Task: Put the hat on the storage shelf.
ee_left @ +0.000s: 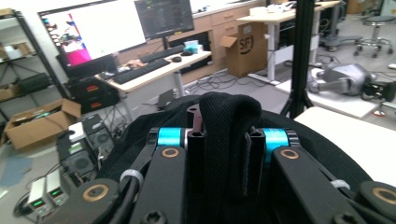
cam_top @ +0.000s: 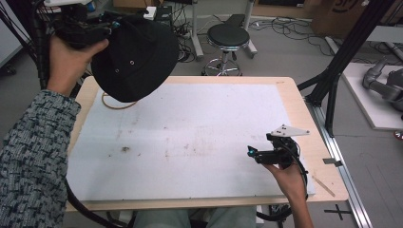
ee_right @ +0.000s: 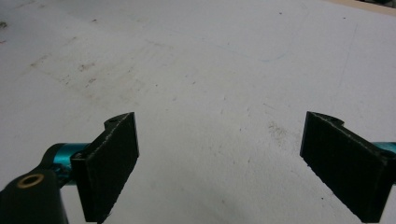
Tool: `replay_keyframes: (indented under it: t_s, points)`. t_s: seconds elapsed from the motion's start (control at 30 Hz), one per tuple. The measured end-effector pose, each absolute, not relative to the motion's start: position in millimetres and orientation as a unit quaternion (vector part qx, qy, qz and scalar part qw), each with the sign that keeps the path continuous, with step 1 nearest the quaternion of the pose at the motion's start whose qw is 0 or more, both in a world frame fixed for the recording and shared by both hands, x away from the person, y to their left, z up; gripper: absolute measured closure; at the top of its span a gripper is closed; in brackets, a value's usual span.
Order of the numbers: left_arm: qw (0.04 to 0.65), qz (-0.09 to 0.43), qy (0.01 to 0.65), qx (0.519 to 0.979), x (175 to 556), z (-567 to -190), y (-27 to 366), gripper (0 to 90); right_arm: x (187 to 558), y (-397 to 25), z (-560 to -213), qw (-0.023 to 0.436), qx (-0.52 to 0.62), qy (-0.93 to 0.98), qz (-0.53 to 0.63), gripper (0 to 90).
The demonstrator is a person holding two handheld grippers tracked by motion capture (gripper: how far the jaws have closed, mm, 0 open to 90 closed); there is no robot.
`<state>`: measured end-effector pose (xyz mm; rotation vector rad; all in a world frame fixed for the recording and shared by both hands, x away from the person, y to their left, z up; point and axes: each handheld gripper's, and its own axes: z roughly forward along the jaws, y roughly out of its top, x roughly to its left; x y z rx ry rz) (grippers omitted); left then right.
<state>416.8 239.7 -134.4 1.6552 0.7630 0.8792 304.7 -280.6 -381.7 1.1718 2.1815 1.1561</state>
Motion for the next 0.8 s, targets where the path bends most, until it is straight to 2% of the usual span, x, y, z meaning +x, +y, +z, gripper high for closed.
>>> replay_keyframes:
  t_s: [0.8]
  points:
    - [0.496,0.395,0.359,0.685,441.8,-147.6,284.7,77.3,288.9,-272.4,-383.5,0.211,0.413,0.782,0.417,11.3]
